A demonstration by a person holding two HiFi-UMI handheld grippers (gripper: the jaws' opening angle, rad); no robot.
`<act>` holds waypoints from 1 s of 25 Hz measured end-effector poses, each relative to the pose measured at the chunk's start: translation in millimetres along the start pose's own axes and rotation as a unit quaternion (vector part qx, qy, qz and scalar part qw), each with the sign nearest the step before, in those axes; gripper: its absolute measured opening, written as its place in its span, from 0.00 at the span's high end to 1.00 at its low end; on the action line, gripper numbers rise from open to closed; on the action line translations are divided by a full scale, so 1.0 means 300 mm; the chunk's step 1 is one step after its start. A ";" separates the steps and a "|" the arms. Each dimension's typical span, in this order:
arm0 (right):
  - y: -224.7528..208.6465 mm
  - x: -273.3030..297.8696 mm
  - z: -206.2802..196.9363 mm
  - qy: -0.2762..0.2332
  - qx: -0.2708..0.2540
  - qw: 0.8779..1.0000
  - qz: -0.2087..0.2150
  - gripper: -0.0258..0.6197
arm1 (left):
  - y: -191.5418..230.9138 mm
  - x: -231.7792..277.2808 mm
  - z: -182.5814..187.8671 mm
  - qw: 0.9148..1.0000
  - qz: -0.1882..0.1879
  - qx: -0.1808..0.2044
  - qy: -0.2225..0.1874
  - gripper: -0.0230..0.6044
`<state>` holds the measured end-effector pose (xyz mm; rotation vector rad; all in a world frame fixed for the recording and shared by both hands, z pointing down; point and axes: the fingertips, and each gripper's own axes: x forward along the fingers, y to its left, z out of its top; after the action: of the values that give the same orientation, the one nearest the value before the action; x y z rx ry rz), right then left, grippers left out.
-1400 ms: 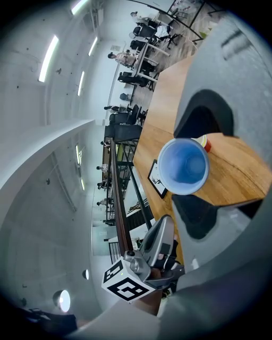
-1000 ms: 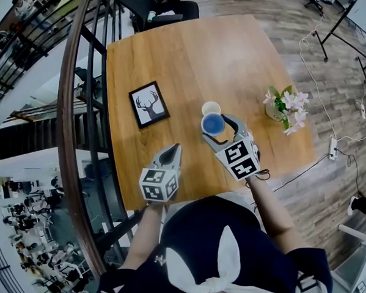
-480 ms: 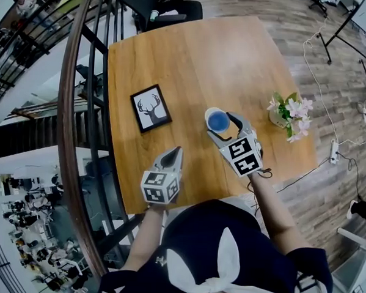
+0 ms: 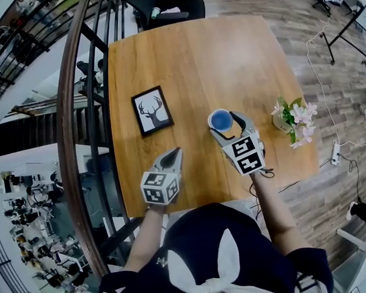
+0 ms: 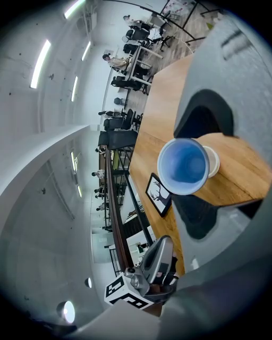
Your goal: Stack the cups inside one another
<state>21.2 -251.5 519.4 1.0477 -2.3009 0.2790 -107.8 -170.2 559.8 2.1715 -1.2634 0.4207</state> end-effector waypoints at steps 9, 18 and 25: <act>-0.021 0.037 -0.033 0.008 0.006 1.000 0.000 0.45 | 0.019 0.020 -0.003 1.000 0.003 -0.003 0.005 0.94; -0.020 0.112 -0.098 0.037 0.025 0.999 0.012 0.45 | 0.039 0.034 0.005 1.000 0.005 -0.010 0.003 0.94; -0.022 0.120 -0.125 0.042 0.028 0.999 0.007 0.44 | 0.047 0.034 0.004 1.000 0.007 -0.011 0.002 0.94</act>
<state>23.6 -262.7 570.6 1.0289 -2.2378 0.3886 -114.8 -183.2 569.0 2.1433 -1.2750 0.4150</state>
